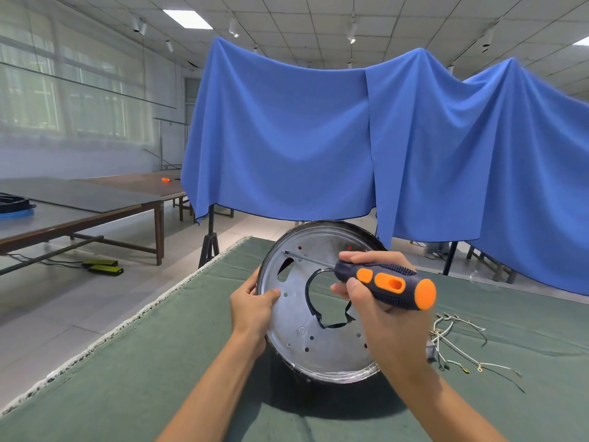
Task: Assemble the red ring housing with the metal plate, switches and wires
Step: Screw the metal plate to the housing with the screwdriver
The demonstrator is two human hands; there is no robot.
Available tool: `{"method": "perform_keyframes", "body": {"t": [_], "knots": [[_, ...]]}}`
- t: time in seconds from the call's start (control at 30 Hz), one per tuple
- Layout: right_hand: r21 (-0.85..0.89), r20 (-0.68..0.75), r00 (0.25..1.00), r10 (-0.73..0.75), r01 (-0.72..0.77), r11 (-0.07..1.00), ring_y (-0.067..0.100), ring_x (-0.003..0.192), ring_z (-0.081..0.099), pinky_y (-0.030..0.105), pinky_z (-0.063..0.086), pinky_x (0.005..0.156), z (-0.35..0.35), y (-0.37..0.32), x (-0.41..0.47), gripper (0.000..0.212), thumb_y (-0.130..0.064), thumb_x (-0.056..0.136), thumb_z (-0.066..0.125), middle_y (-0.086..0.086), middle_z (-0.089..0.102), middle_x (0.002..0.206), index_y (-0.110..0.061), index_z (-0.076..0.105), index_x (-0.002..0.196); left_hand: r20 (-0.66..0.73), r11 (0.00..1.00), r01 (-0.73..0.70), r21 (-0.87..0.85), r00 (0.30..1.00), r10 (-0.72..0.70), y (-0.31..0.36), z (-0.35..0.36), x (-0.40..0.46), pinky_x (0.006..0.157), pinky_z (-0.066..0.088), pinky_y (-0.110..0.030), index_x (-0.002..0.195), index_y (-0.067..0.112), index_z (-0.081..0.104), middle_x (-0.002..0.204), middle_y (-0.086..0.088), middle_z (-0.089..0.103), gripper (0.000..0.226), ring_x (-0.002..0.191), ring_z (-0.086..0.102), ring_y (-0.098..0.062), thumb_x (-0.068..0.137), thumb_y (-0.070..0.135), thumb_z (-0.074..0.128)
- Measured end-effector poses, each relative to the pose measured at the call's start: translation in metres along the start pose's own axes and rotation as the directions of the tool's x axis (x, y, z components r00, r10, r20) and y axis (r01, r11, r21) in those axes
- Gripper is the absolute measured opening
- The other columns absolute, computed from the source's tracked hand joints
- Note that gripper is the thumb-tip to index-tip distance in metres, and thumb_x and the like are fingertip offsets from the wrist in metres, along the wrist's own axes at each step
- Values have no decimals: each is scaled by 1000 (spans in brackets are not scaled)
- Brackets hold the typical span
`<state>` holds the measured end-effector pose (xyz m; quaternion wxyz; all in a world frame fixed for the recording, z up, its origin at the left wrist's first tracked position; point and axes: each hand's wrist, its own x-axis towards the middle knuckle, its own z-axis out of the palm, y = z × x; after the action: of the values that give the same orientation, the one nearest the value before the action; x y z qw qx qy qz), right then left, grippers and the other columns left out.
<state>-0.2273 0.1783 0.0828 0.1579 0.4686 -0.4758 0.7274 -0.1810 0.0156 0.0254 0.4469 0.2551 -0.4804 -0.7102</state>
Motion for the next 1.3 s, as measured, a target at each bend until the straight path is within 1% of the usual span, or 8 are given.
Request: {"method": "perform_keyframes", "body": {"t": [0.17, 0.33, 0.47, 0.7, 0.9, 1.1, 1.23, 1.3], "knots": [[-5, 1, 1000, 6, -6, 1000, 32, 82, 70, 53, 58, 67, 0, -2, 0, 17, -22, 70, 66, 2, 71, 94, -27, 70, 85, -4, 1000, 7, -1, 1000, -7, -1, 0, 1, 73, 59, -37, 118, 11, 64, 96, -9, 73, 45, 82, 71, -28, 80, -13, 61], [-3, 1, 1000, -8, 8, 1000, 32, 83, 70, 53, 58, 66, 0, -1, -1, 18, -21, 70, 66, 1, 71, 93, -27, 69, 87, -1, 1000, 3, -3, 1000, -3, 0, 0, 0, 69, 59, -35, 121, 12, 62, 94, -5, 73, 47, 78, 71, -24, 80, -13, 61], [-7, 6, 1000, -17, 17, 1000, 33, 84, 69, 52, 58, 66, -1, 1, -1, 18, -20, 71, 66, 1, 71, 93, -26, 69, 88, -4, 1000, 7, -5, 1000, -7, 0, -1, 0, 71, 59, -35, 126, 12, 59, 97, -6, 72, 50, 80, 71, -24, 82, -12, 61], [-16, 7, 1000, -19, 19, 1000, 32, 81, 70, 53, 57, 67, 0, 0, 0, 18, -19, 72, 65, 0, 70, 94, -28, 69, 87, -8, 999, -21, 26, 1000, 21, -1, -1, 0, 62, 59, -28, 120, 16, 62, 90, 1, 72, 47, 75, 71, -19, 81, -10, 62], [-44, 38, 999, -30, 32, 999, 31, 82, 70, 52, 57, 69, 3, 1, 4, 18, -16, 71, 64, -2, 71, 92, -23, 69, 88, 4, 999, -43, 23, 999, 43, 0, 1, -2, 56, 57, -24, 101, 32, 64, 79, 8, 74, 49, 67, 71, -15, 80, -12, 62], [-58, 21, 1000, -17, 18, 998, 30, 79, 70, 51, 58, 68, 4, 1, 4, 17, -18, 70, 64, -5, 71, 91, -19, 69, 87, 10, 999, -44, 22, 999, 44, -1, 0, -2, 56, 57, -24, 97, 32, 65, 79, 8, 74, 48, 68, 71, -14, 80, -13, 61], [-35, -32, 999, 15, -16, 999, 32, 74, 70, 53, 57, 63, 8, -5, 9, 12, -18, 68, 63, -3, 71, 88, -13, 68, 78, 4, 999, -38, 24, 999, 38, -1, -1, -2, 61, 59, -25, 113, 27, 64, 91, 2, 73, 50, 74, 71, -16, 81, -11, 61], [-33, -43, 999, 15, -17, 999, 33, 71, 69, 54, 56, 61, 8, -8, 12, 11, -19, 67, 63, -1, 71, 88, -12, 67, 75, 3, 999, -35, 22, 999, 35, -1, -1, -1, 60, 59, -25, 116, 25, 63, 91, 2, 73, 51, 74, 71, -16, 81, -11, 61]]}}
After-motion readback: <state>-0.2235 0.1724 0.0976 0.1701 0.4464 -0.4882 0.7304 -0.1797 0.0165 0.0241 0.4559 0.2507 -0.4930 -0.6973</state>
